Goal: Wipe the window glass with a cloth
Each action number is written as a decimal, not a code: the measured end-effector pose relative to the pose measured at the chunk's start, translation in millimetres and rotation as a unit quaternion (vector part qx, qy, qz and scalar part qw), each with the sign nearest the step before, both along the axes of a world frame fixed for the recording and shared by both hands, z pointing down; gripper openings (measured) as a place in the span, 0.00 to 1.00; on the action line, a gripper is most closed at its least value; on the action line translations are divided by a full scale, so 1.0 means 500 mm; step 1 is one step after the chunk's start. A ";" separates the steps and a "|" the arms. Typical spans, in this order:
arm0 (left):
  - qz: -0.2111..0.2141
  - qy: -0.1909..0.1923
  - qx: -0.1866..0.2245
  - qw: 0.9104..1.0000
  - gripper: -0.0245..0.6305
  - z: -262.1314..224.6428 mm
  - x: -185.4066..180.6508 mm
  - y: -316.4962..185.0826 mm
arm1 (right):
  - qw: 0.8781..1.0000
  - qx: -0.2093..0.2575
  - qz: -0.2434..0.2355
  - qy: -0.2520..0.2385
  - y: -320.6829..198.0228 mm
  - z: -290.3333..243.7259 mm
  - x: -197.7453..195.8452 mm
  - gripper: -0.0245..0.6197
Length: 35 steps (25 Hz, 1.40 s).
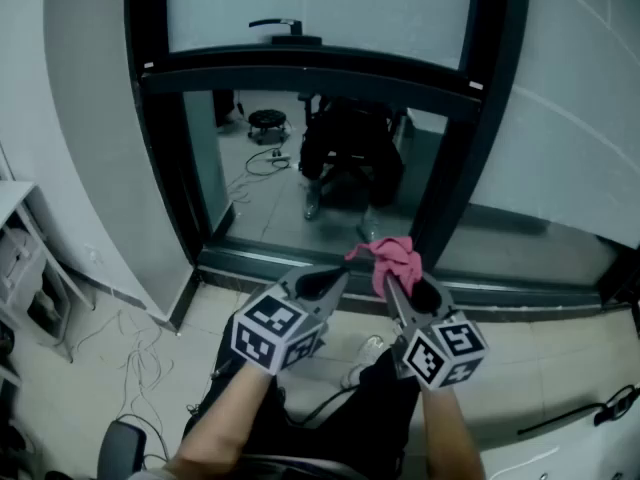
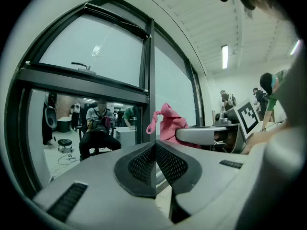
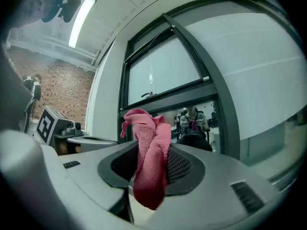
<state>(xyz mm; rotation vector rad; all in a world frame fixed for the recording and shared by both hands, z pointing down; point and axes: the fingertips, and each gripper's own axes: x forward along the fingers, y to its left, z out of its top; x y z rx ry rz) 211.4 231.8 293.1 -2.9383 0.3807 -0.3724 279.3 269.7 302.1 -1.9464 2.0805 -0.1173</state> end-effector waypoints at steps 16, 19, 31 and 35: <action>0.023 0.015 0.020 0.999 0.04 -0.045 0.145 -0.205 | 0.997 0.017 0.078 -0.002 -0.169 -0.052 0.167 0.25; 0.031 0.016 0.024 0.999 0.04 -0.049 0.180 -0.250 | 0.995 0.020 0.097 -0.006 -0.214 -0.059 0.211 0.25; 0.067 0.001 0.014 0.998 0.04 -0.031 0.320 -0.354 | 0.970 0.034 0.236 -0.039 -0.308 -0.117 0.424 0.25; 0.075 0.012 0.012 0.997 0.04 -0.046 0.359 -0.373 | 0.953 0.047 0.297 -0.044 -0.334 -0.155 0.517 0.25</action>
